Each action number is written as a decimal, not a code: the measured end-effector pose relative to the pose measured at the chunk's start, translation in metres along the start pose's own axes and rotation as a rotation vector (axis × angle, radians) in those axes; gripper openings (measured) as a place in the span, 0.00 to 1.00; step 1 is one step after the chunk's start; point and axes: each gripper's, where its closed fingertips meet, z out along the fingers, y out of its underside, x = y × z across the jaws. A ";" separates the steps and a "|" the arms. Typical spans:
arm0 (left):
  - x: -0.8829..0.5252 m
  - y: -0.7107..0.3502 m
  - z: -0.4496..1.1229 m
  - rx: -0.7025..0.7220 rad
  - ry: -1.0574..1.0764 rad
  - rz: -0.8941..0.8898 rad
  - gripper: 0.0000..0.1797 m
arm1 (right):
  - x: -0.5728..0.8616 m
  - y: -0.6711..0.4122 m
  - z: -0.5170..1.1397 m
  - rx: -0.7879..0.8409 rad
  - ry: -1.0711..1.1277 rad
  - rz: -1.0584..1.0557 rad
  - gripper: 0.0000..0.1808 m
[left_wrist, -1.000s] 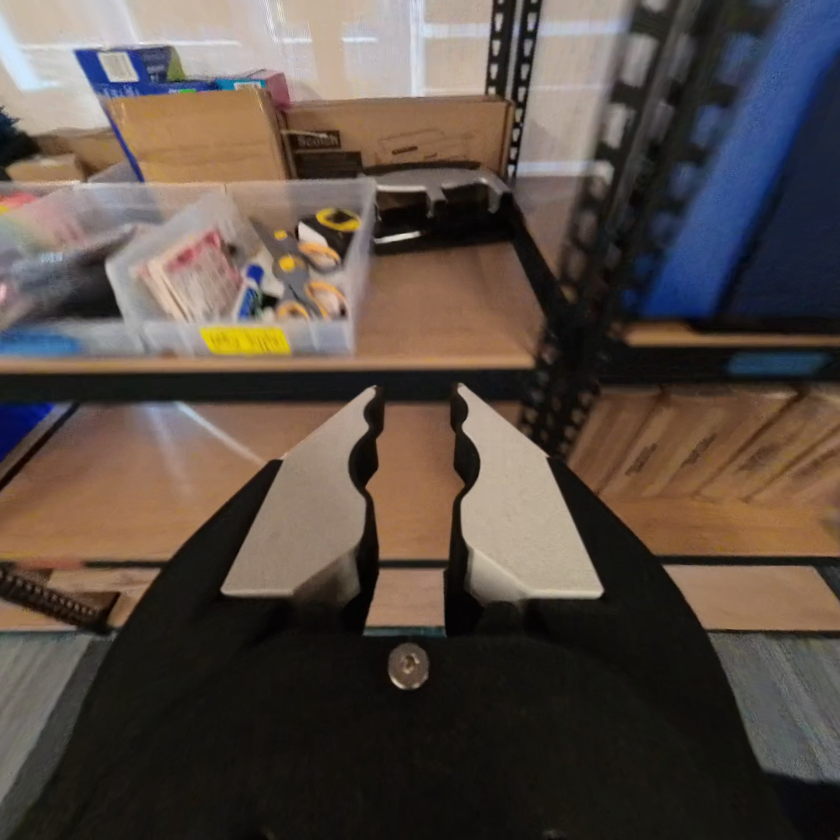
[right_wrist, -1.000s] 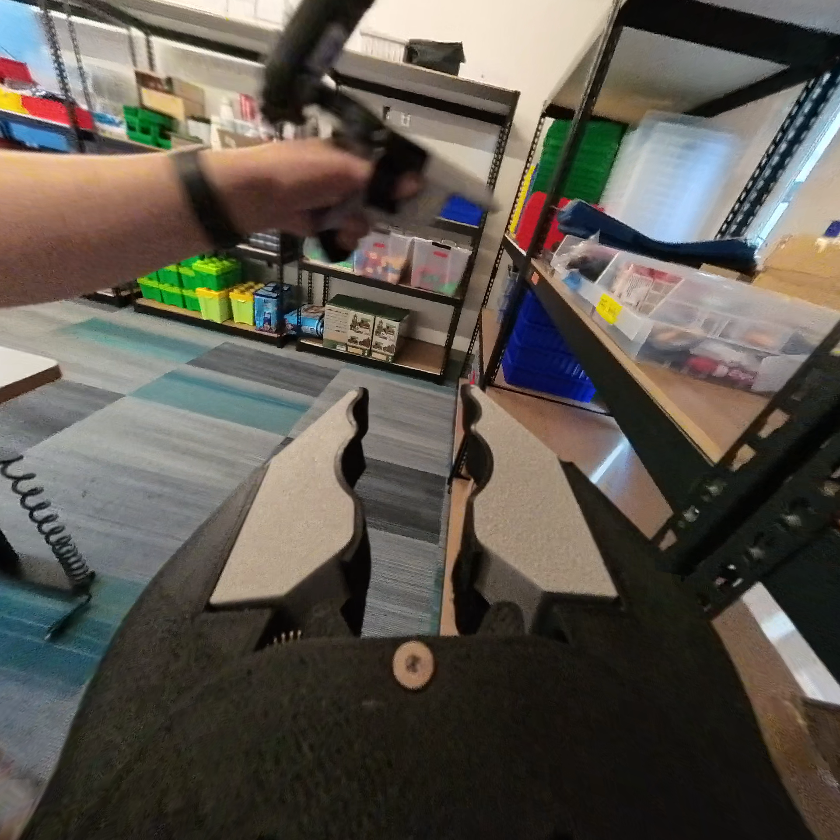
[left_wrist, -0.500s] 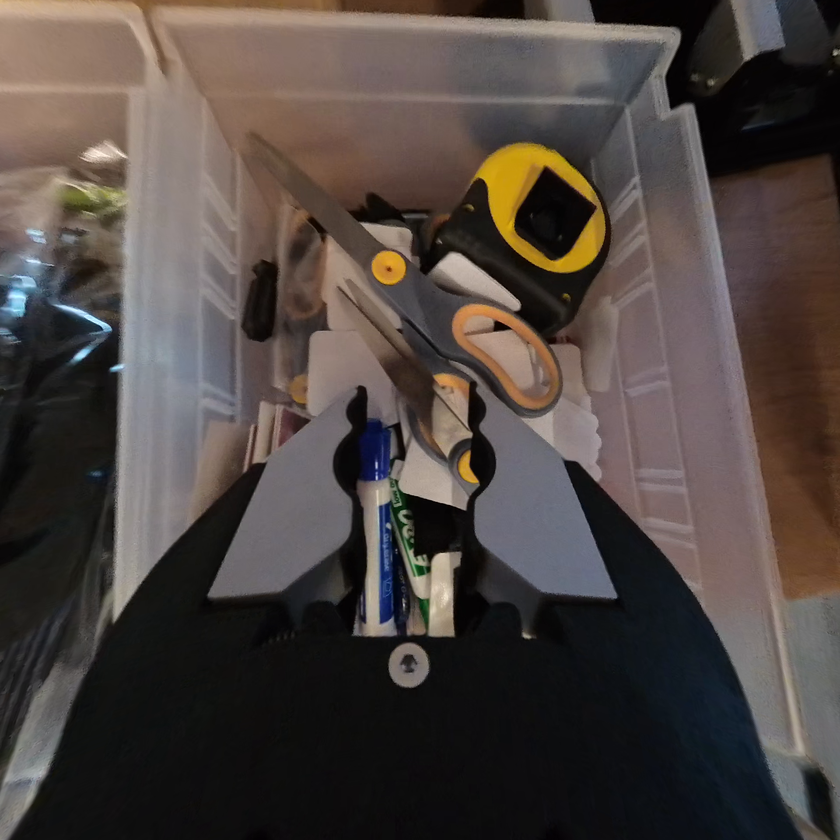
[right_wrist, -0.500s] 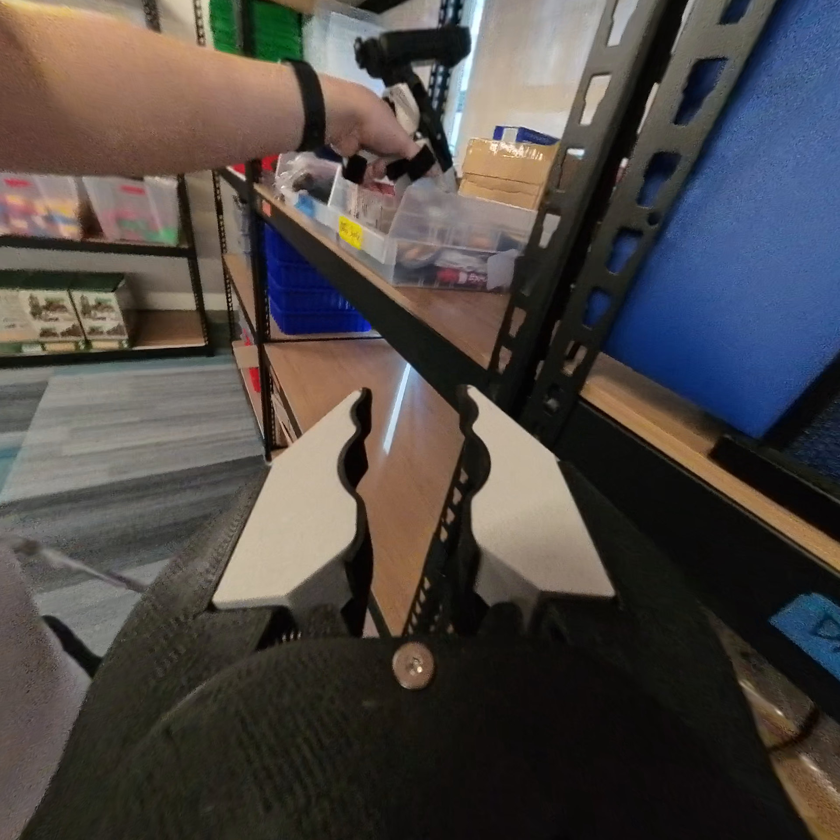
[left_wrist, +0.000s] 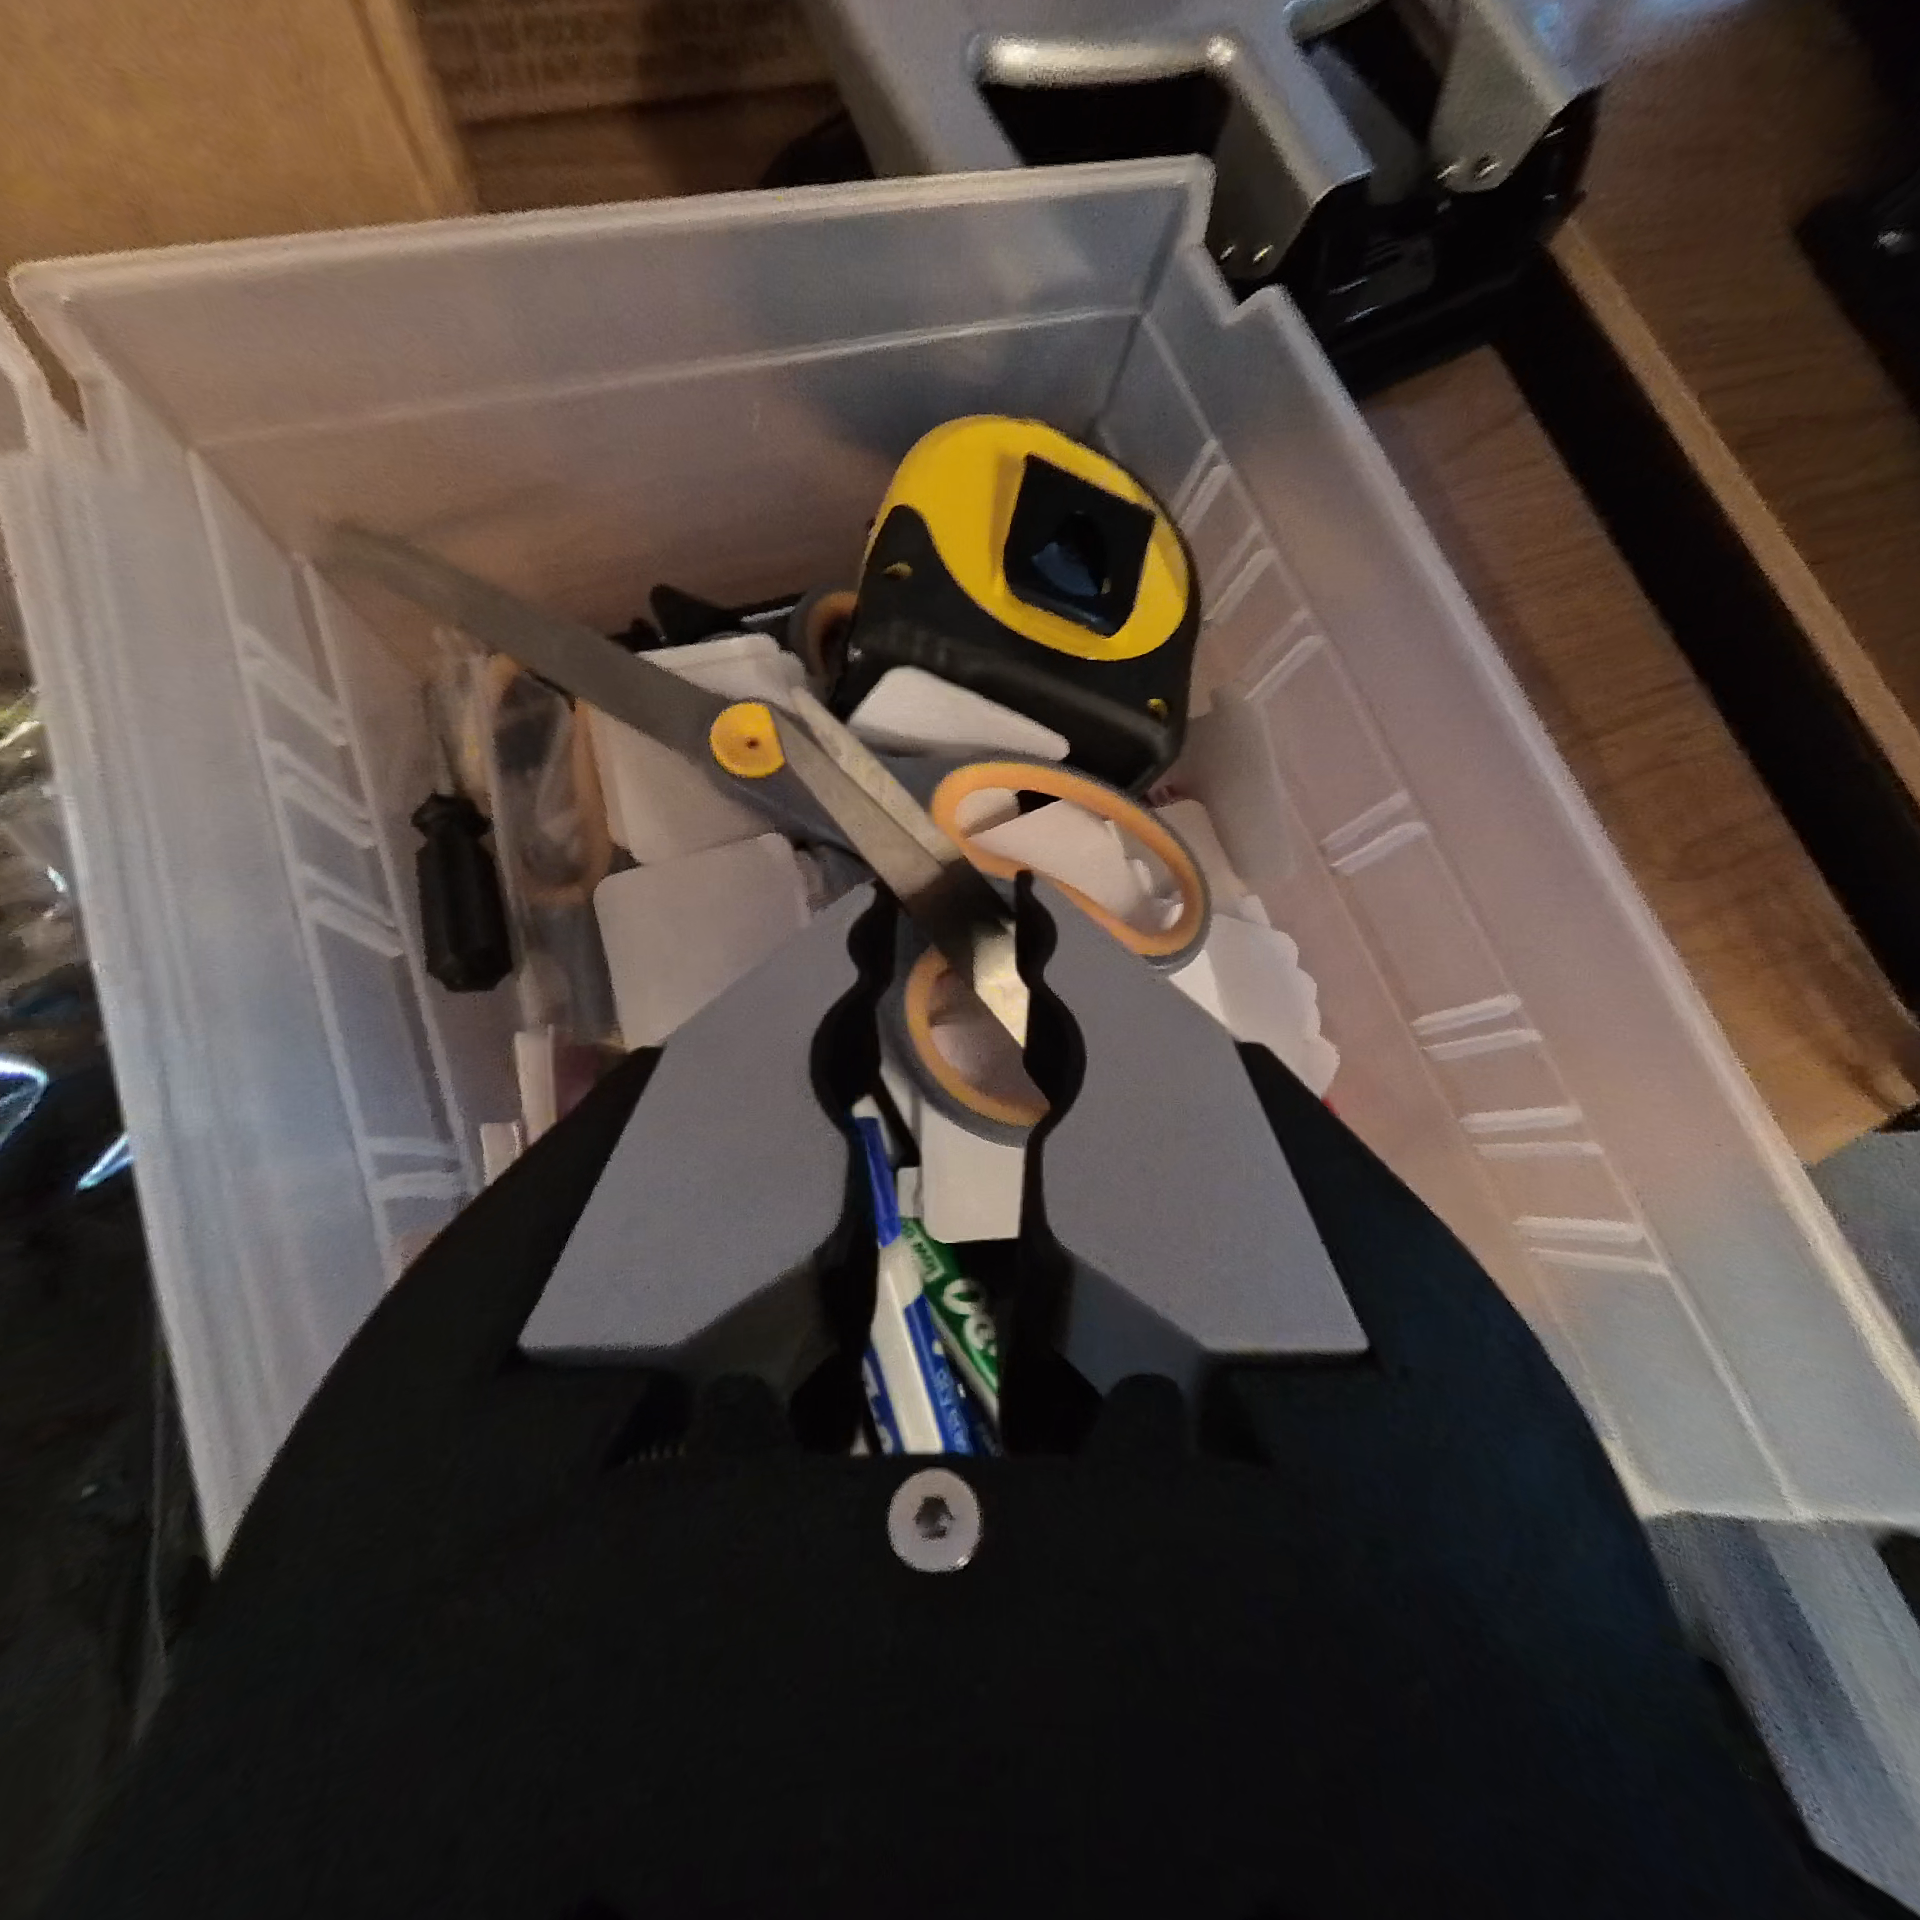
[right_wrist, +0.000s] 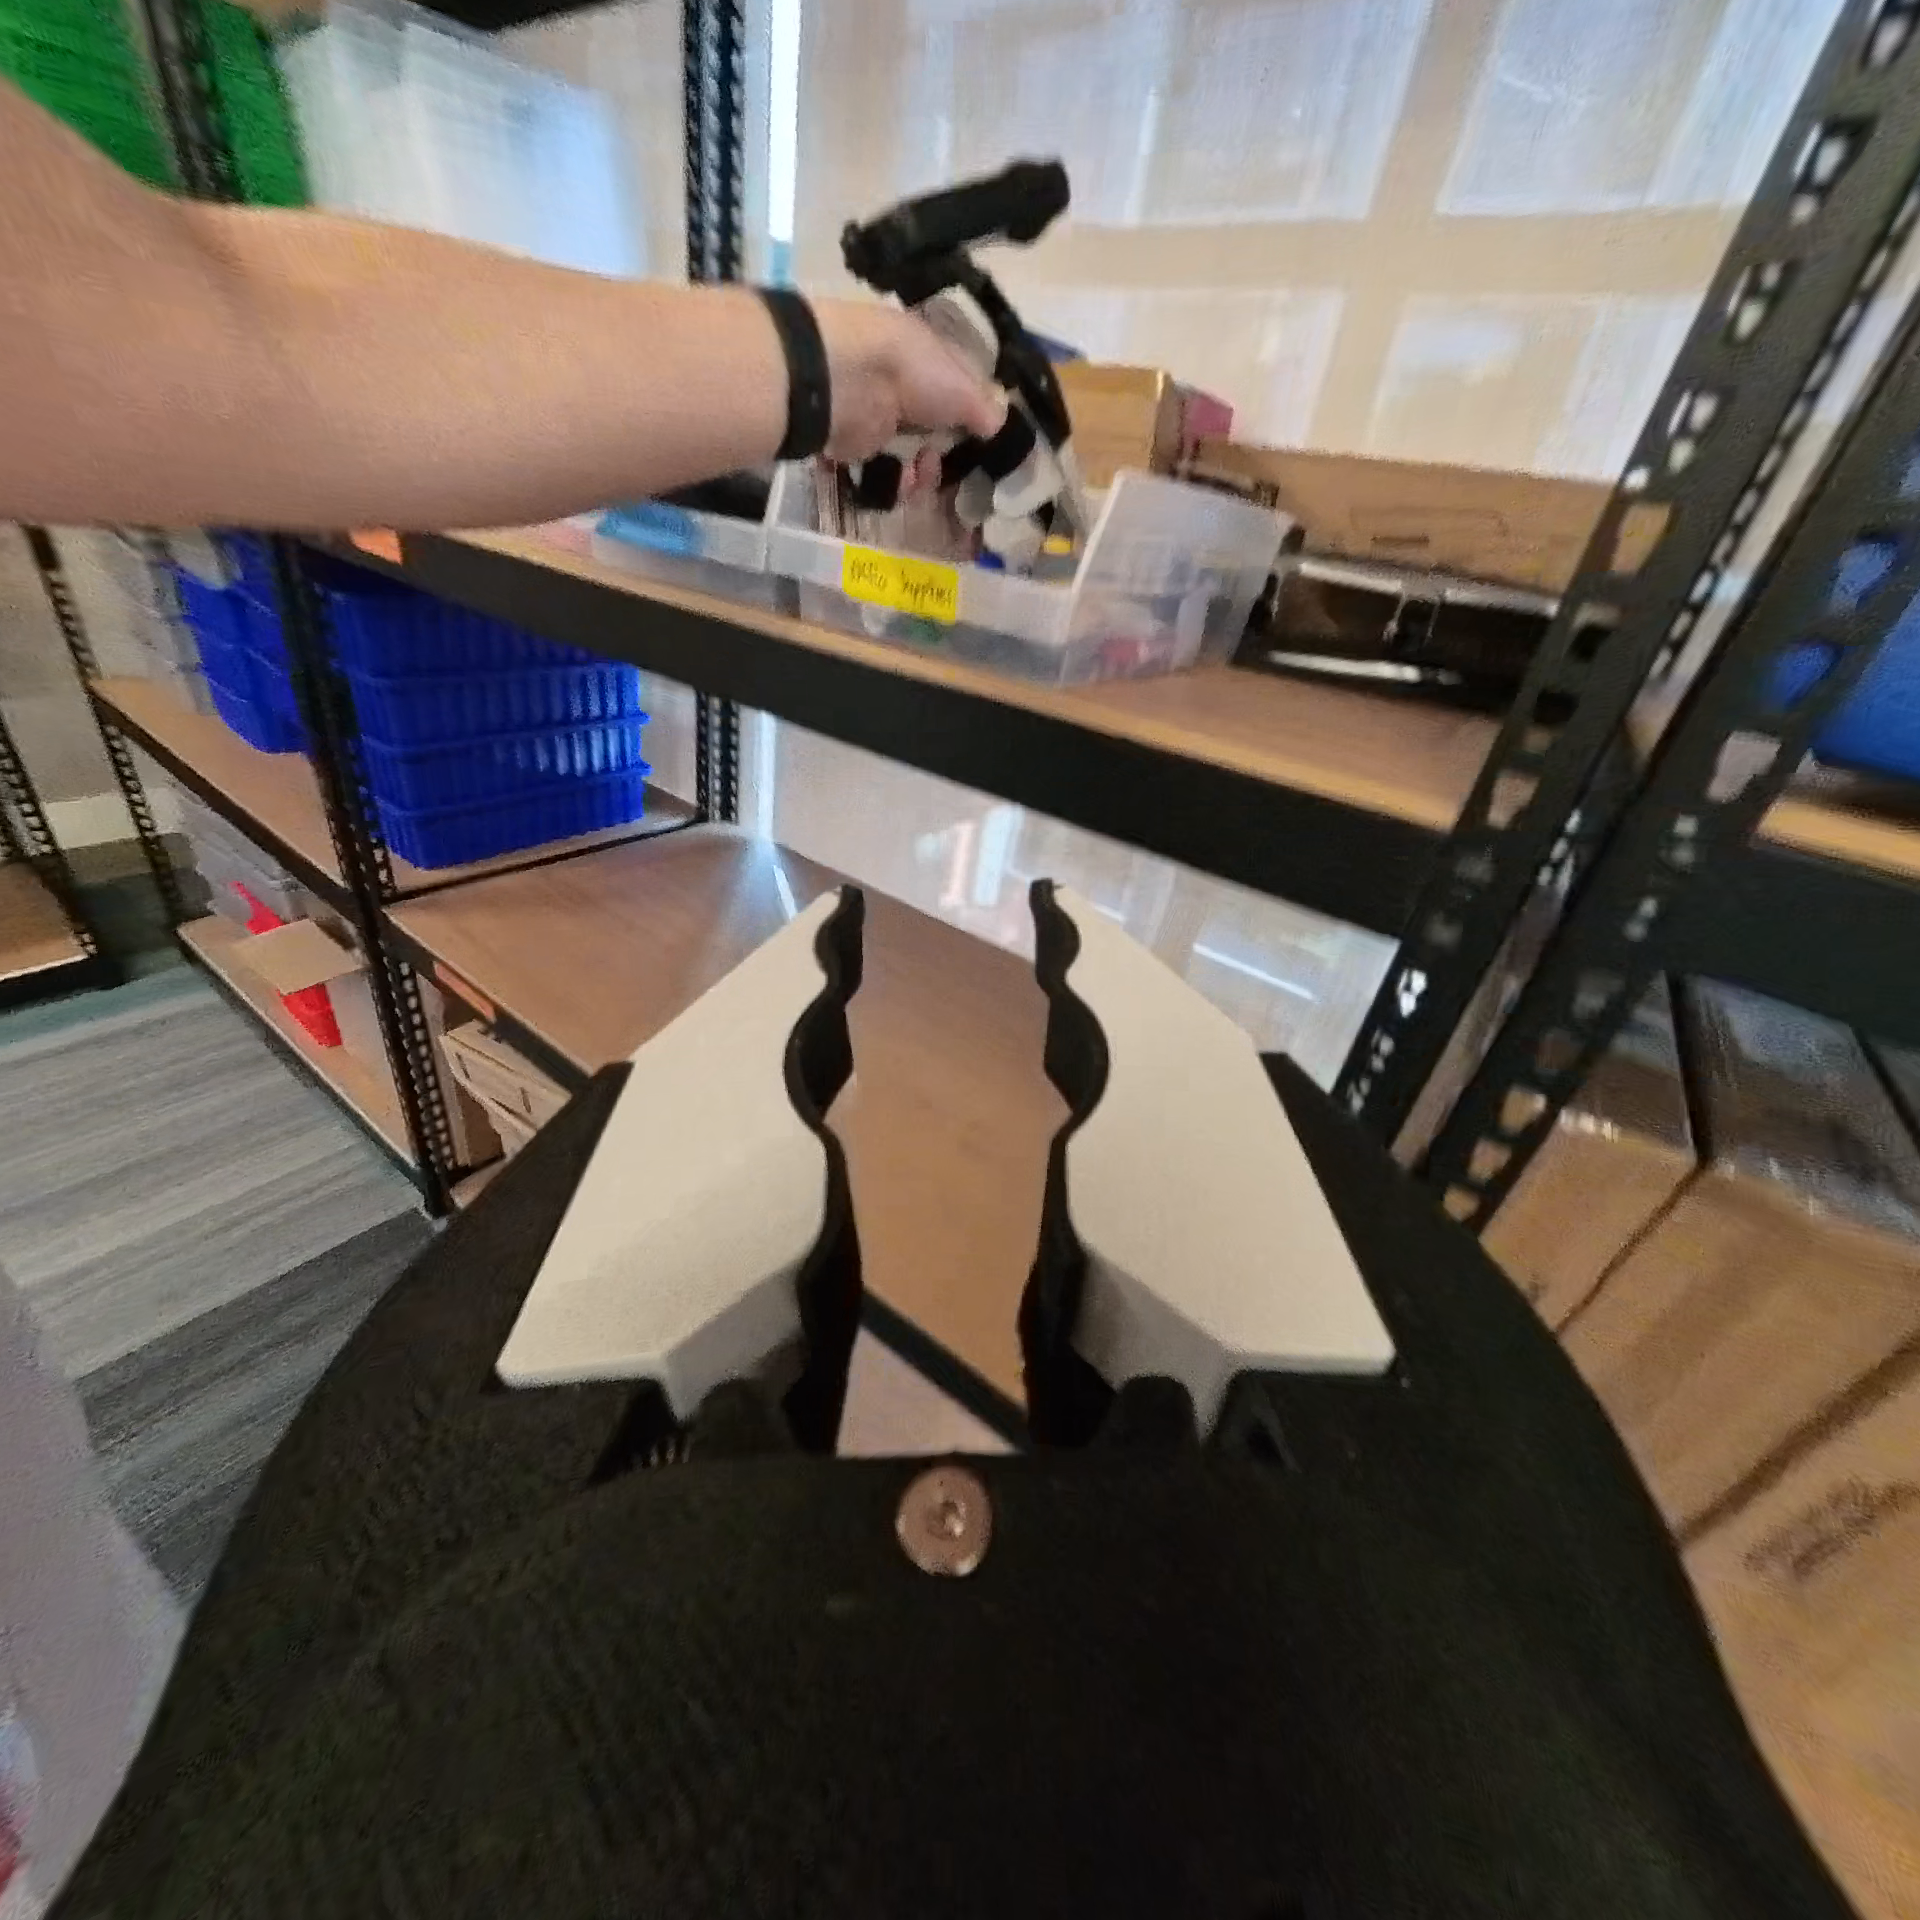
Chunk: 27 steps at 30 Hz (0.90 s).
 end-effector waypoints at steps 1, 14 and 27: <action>0.006 -0.003 -0.004 0.031 0.040 0.001 0.11 | -0.012 0.007 -0.008 -0.035 0.030 0.010 0.17; 0.101 -0.040 -0.106 0.334 0.613 0.242 0.00 | -0.049 -0.007 -0.039 -0.127 0.156 0.020 0.16; 0.290 -0.020 -0.247 0.463 0.767 0.599 0.00 | 0.037 -0.151 0.133 0.008 0.301 -0.044 0.16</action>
